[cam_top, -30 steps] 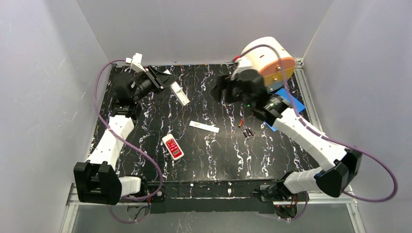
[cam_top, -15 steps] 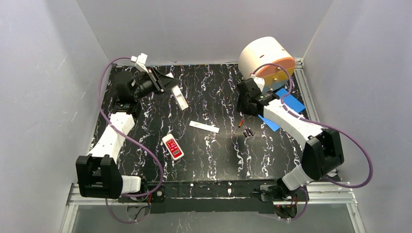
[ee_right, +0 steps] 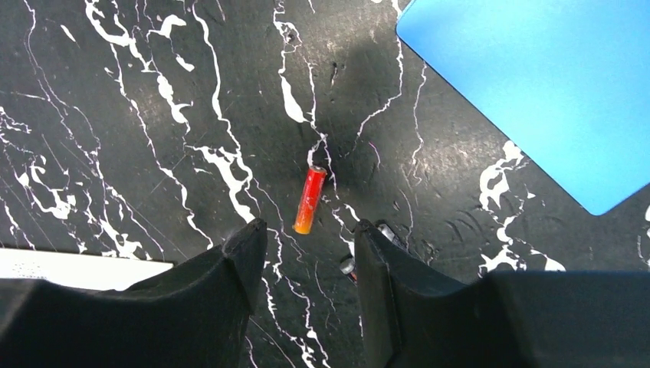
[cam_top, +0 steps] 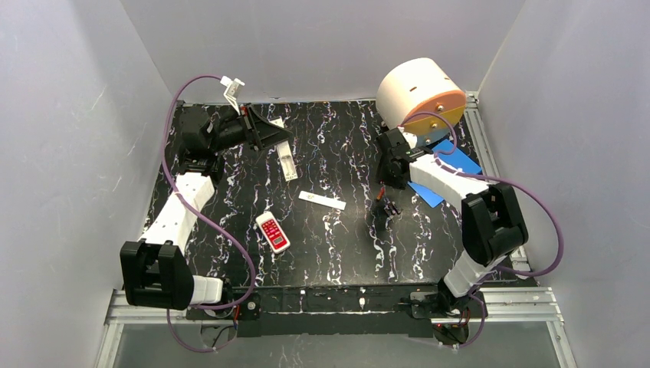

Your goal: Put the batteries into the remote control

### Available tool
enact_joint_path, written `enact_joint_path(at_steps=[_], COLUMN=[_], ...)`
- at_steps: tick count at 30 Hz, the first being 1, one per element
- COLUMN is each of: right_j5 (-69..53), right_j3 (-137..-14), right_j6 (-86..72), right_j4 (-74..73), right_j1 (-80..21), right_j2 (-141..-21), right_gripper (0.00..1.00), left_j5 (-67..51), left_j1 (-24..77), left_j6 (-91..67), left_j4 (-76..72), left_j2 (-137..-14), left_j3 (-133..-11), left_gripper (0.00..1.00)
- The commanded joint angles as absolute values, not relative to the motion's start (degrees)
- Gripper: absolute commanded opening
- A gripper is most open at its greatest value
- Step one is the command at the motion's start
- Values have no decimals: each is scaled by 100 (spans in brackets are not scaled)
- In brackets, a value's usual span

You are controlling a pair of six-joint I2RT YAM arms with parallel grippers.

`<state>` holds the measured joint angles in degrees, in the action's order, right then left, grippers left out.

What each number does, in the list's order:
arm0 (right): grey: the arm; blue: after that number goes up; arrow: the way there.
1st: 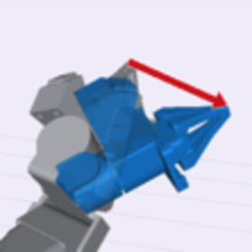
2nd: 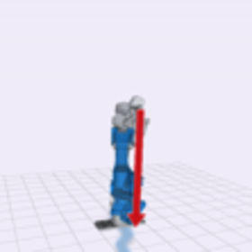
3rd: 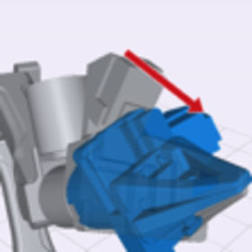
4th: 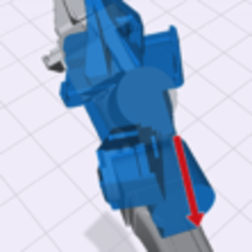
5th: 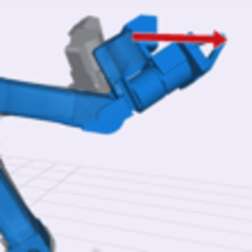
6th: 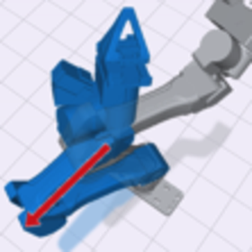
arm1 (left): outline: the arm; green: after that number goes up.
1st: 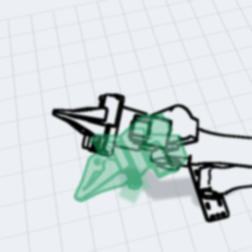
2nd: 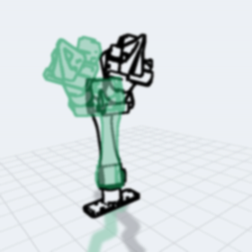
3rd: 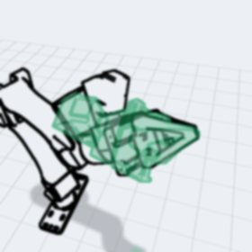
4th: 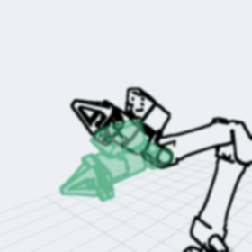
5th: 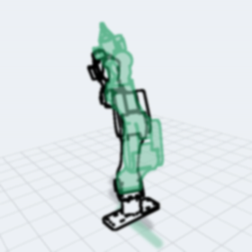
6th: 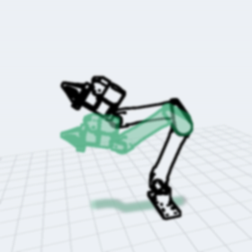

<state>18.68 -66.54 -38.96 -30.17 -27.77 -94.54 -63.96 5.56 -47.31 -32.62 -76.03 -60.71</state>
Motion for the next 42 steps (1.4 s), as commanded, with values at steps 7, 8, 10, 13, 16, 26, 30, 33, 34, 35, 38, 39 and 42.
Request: enact_joint_path(at_steps=[7,8,10,13,16,26,30,33,34,35,38,39,42], right_j5=[2021,1986,1905,1810,1773,1684,1637,1612,1588,1616,1735,1778,1790], right_j3=[-6995,-6996,-6963,-7006,-7072,-7154,-7220,-7433,-7451,-7457,-7498,-7538,-7631], right_j6=[-4167,-4174,-4148,-4059,-4011,-4025,-3941,-3799,-3737,-3658,-3405,-3315,-3014], right_j4=[-3021,-3012,-2933,-2883,-2885,-3025,-3087,-3483,-3530,-3564,-3557,-3522,-3235], right_j1=[-2791,-2787,-2791,-2791,-2794,-2795,-2792,-2786,-2786,-2786,-2795,-2807,-2841], right_j2=[-10115,-10154,-10207,-10298,-10415,-10739,-10853,-11077,-11116,-11126,-11014,-10928,-10553], right_gripper=[40,40,40,42,43,33,27,24,22,20,17,17,17], left_j5=[-6417,-6404,-6386,-6362,-6345,-6258,-6235,-6242,-6233,-6220,-6163,-6140,-6012], left_j1=[572,571,579,576,577,571,571,574,572,574,575,572,576], left_j6=[-4638,-4636,-4645,-4636,-4630,-4649,-4647,-4665,-4667,-4665,-4687,-4701,-4810], left_j4=[-3485,-3485,-3481,-3485,-3483,-3481,-3485,-3486,-3482,-3481,-3486,-3488,-3488], left_j2=[-7515,-7530,-7557,-7580,-7608,-7703,-7716,-7738,-7735,-7734,-7734,-7748,-7785], left_j3=[-6161,-6160,-6150,-6132,-6128,-6178,-6144,-6137,-6141,-6131,-6113,-6097,-6016], left_gripper=[0,0,0,0,0,0,0,0,0,0,0,0,0])
